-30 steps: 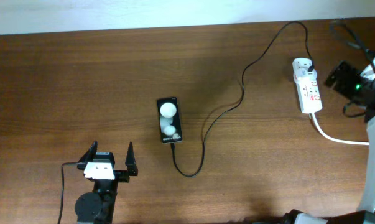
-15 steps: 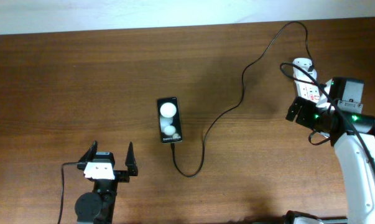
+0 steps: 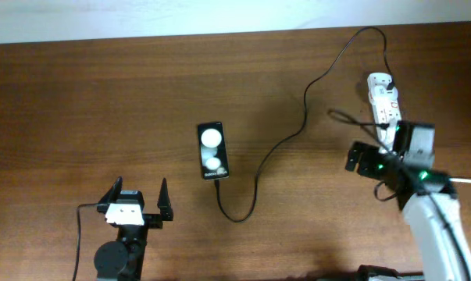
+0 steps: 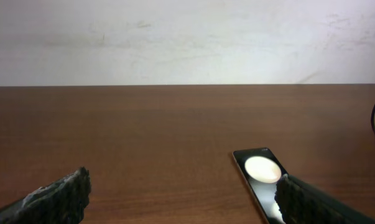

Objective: Plug charger to phone and switch on socket

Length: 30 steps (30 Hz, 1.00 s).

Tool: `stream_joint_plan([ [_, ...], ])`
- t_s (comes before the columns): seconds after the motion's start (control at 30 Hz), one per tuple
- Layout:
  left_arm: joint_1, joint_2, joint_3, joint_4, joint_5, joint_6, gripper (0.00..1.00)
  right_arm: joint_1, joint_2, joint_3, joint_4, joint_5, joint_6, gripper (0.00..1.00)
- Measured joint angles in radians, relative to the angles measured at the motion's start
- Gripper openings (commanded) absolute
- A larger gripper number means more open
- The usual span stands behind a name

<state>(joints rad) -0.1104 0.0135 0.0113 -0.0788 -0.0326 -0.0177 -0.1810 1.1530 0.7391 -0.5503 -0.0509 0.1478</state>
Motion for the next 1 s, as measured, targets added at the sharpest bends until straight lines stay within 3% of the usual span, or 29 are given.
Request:
stream_joint_plan([
  [0.2,0.0,0.0,0.0,0.0,0.0,0.003,0.99,0.009,-0.13,-0.412,0.372,-0.031,-0.017,0.99],
  [0.57,0.0,0.0,0.0,0.0,0.0,0.003,0.99,0.011,-0.141,-0.462,0.486,-0.049,-0.016,0.99],
  [0.73,0.0,0.0,0.0,0.0,0.0,0.003,0.99,0.011,-0.148,-0.49,0.645,-0.112,-0.016,0.99],
  [0.9,0.0,0.0,0.0,0.0,0.0,0.003,0.99,0.011,-0.225,-0.657,0.87,-0.161,-0.017,0.99],
  [1.0,0.0,0.0,0.0,0.0,0.0,0.003,0.99,0.011,-0.263,-0.695,0.874,-0.161,-0.017,0.99],
])
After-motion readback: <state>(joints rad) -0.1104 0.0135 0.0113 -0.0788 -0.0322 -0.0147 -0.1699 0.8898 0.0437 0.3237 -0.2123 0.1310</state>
